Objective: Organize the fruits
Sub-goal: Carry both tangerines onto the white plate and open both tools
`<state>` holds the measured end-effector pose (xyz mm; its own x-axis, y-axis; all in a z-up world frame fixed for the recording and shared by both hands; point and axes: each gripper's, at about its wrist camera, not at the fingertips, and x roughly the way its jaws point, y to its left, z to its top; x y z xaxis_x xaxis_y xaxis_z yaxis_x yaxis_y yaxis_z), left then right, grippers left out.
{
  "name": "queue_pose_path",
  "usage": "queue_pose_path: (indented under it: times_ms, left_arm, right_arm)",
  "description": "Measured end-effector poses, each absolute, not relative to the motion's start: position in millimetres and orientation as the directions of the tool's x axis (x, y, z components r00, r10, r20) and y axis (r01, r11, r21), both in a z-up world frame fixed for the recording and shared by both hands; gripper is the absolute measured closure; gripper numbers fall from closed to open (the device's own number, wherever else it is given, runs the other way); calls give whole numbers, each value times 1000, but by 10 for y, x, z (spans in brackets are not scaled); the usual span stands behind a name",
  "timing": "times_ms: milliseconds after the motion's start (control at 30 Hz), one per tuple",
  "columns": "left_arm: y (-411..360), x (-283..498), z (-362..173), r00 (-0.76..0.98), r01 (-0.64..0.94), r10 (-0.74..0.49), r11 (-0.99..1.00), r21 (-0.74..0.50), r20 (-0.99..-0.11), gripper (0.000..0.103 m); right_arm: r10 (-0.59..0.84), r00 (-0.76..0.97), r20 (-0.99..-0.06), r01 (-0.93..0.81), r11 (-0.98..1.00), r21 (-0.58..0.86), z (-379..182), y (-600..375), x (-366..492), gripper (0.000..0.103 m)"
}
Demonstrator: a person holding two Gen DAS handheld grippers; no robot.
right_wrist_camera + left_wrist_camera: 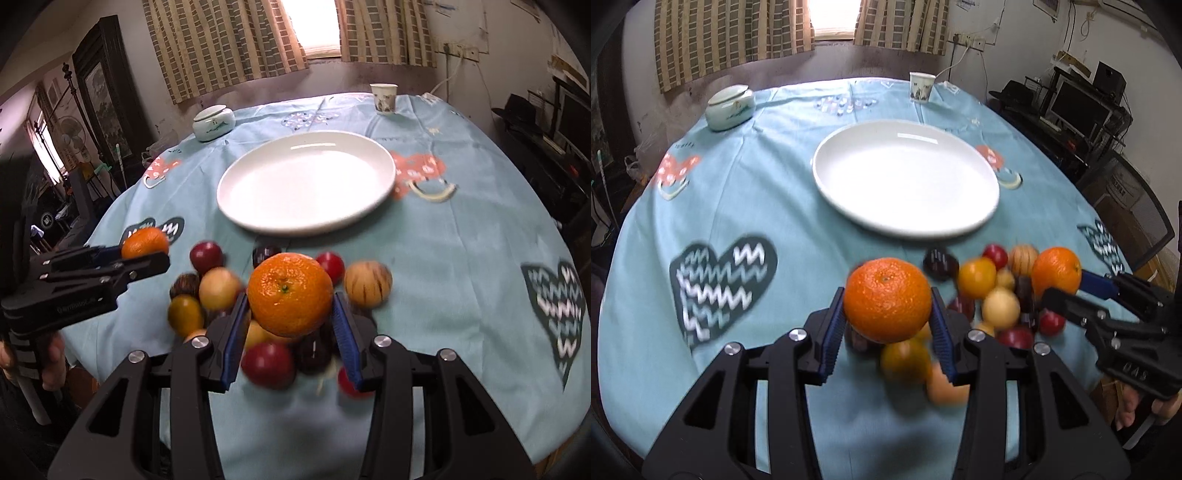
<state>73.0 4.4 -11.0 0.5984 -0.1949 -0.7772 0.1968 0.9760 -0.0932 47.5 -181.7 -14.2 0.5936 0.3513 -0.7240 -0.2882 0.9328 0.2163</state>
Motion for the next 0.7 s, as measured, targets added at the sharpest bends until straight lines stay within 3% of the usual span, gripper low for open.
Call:
queue_pose_path:
  times_ms: [200, 400, 700]
  left_arm:
    - [-60, 1945, 83, 572, 196, -184, 977, -85, -799, 59]
    - [-196, 3112, -218, 488, 138, -113, 989, -51, -866, 59]
    - [-262, 3632, -607, 405, 117, -134, 989, -94, -904, 58]
  right_arm:
    - [356, 575, -737, -318, 927, 200, 110, -1753, 1479, 58]
    - [319, 511, -798, -344, 927, 150, -139, -1630, 2748, 58]
    - [324, 383, -865, -376, 910, 174, -594, -1497, 3409, 58]
